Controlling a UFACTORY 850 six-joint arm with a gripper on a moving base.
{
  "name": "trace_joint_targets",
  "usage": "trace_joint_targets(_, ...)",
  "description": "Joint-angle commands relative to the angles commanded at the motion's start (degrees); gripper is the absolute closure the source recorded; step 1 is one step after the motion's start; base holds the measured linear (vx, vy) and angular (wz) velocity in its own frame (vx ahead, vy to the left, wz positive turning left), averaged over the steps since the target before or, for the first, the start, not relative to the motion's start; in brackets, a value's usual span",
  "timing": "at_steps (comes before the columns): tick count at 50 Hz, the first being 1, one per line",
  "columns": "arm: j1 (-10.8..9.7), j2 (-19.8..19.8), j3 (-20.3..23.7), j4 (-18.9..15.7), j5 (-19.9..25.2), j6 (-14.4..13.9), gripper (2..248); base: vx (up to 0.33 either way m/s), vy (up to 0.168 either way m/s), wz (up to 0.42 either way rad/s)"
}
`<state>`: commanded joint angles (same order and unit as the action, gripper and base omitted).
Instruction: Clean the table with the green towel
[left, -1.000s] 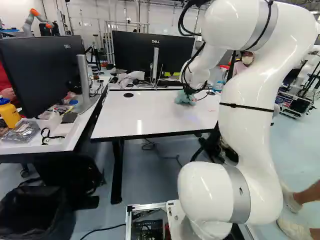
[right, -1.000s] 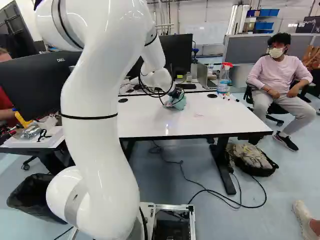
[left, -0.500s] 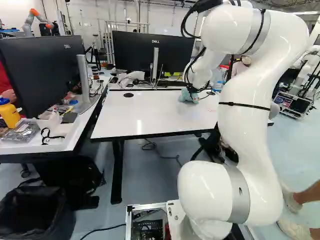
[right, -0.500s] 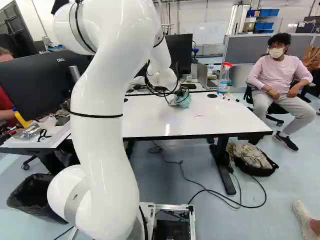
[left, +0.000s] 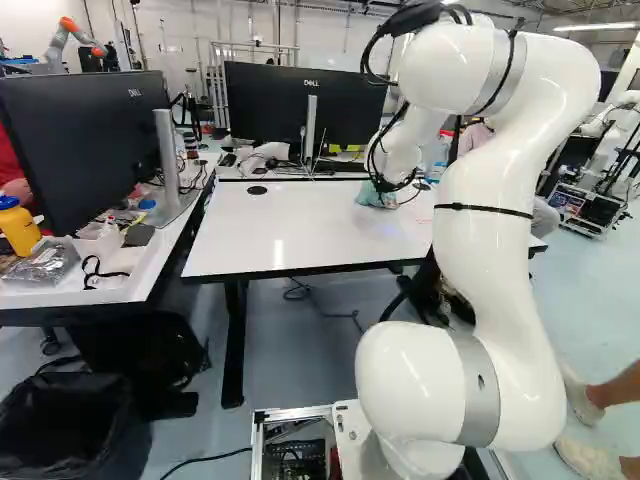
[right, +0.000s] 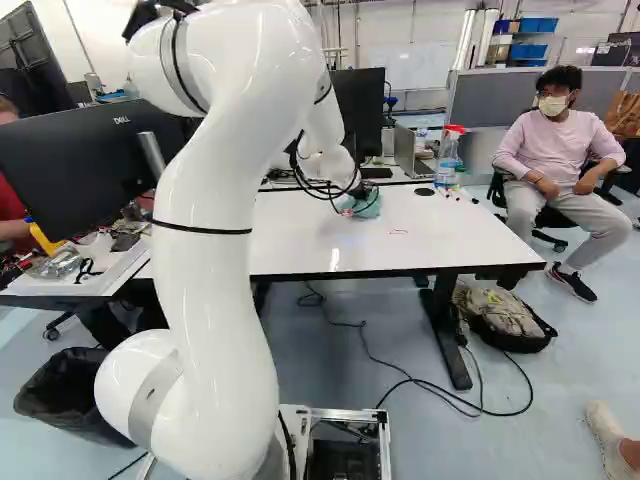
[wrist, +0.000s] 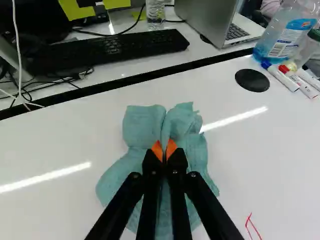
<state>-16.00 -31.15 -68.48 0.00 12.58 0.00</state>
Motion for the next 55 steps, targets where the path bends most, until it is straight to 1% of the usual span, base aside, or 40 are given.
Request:
trace_joint_targets(17, 0.0, 0.0, 0.0, 0.0, -0.18, 0.0, 221, 0.0, 0.0, 0.0)
trace_joint_targets(37, 0.0, 0.0, 0.0, 0.0, -3.27, 0.0, 221, 0.0, 0.0, 0.0)
trace_joint_targets(55, 0.0, 0.0, 0.0, 0.0, -3.27, 0.0, 221, 0.0, 0.0, 0.0)
